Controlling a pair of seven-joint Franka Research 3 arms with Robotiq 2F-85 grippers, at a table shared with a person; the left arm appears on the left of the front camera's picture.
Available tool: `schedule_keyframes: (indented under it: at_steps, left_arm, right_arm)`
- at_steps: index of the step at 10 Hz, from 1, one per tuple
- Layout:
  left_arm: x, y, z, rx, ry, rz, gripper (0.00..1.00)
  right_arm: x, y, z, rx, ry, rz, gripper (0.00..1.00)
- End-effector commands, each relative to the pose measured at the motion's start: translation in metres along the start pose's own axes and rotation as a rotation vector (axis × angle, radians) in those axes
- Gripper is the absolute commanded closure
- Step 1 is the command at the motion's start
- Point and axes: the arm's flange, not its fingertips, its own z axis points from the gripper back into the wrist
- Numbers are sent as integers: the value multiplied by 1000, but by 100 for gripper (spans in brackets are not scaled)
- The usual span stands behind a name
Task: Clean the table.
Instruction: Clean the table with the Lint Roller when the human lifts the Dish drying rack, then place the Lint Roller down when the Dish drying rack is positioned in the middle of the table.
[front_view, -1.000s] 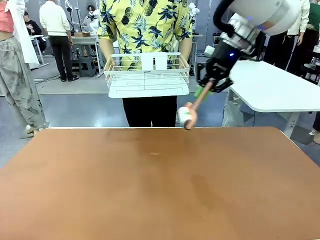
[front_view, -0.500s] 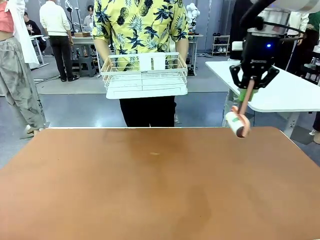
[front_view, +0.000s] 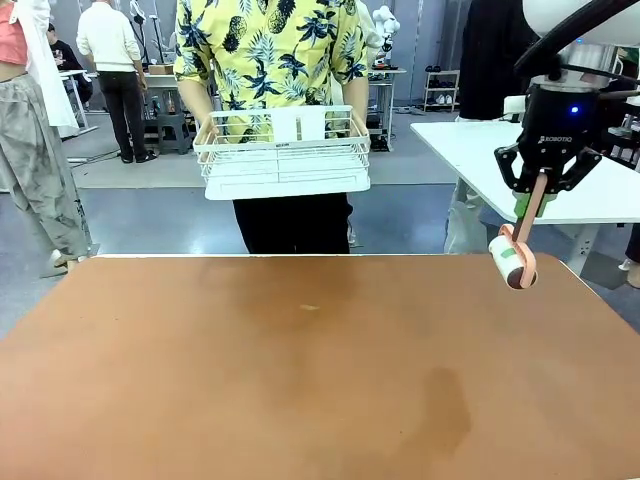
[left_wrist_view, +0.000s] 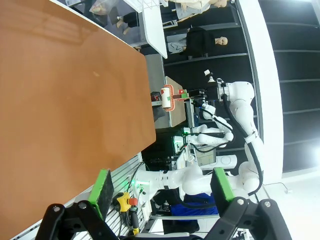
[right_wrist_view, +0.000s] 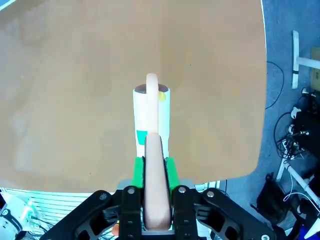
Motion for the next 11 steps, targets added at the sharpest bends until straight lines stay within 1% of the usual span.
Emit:
schedule_keyframes:
  at_steps: [1,11]
  left_arm:
    - [0,-1,2,-13,-1,-4,0]
    - [0,-1,2,-13,-1,-4,0]
  right_arm:
    - [-4,6,4,-7,17,12,79]
    - [-4,6,4,-7,17,12,79]
